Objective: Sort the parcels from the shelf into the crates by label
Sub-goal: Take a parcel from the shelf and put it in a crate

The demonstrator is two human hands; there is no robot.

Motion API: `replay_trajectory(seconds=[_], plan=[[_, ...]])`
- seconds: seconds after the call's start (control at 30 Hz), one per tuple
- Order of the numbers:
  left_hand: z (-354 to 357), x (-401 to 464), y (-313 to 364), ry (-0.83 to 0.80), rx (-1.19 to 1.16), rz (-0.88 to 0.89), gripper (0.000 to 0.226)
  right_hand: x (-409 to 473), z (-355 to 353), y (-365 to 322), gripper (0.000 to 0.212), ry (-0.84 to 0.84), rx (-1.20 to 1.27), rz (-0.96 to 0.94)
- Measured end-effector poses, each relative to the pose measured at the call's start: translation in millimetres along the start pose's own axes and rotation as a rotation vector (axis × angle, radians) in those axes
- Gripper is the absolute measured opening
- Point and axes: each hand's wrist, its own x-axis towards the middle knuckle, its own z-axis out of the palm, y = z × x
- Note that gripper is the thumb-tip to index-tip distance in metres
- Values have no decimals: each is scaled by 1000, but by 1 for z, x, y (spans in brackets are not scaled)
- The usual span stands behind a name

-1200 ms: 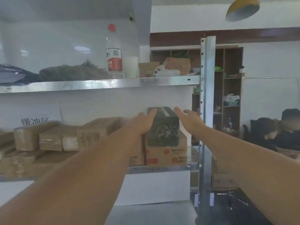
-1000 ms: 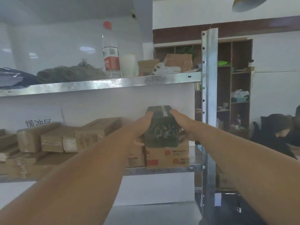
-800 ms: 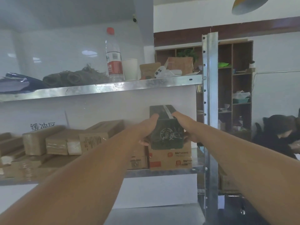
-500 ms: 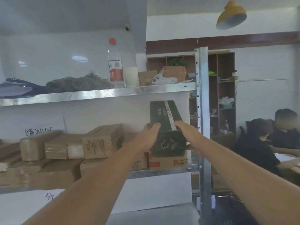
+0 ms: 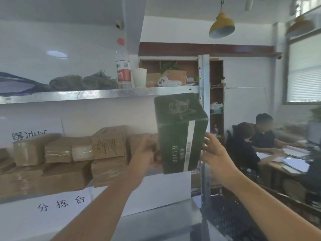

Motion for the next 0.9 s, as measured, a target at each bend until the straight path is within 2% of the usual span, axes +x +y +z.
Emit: replay_trajectory(seconds=[0.07,0.13,0.17,0.23,0.3,0.4,0.43,0.5,0.53,0.57,0.6,0.67,0.77,0.9], plan=[[-4,-18,2,-5,-71,-23,20,-21,0,-5,41,2,171,75],[-1,-42,4,-76,-146,-28,35,-42,1,-9,26,-2,214,133],[2,-48,3,-108,-196,-52,43,-50,3,-10,36,-27,199,148],[11,-57,-4,-156,-211,-85,48,-64,7,-6,72,-51,169,202],[16,-66,-12,-190,-194,-118,52,-74,4,7,85,-31,180,235],[26,-74,-21,-211,-183,-170,58,-82,-14,22,78,46,194,234],[34,-76,-23,-210,-148,-182,52,-92,-29,26,67,22,127,160],[45,-73,-37,-196,-77,-112,26,-102,-41,27,49,-128,135,133],[54,-73,-43,-203,-28,-58,41,-113,-41,22,53,-154,124,115],[66,-75,-46,-259,1,-33,56,-125,-43,15,63,-124,66,92],[82,-75,-49,-250,33,-34,66,-133,-44,14,74,-131,-15,114],[98,-84,-67,-306,39,-14,80,-156,-54,10,81,-80,53,202],[131,-89,-84,-462,-6,42,90,-180,-90,26,96,-19,68,126],[197,-85,-101,-493,62,116,90,-189,-142,37,101,120,77,146]])
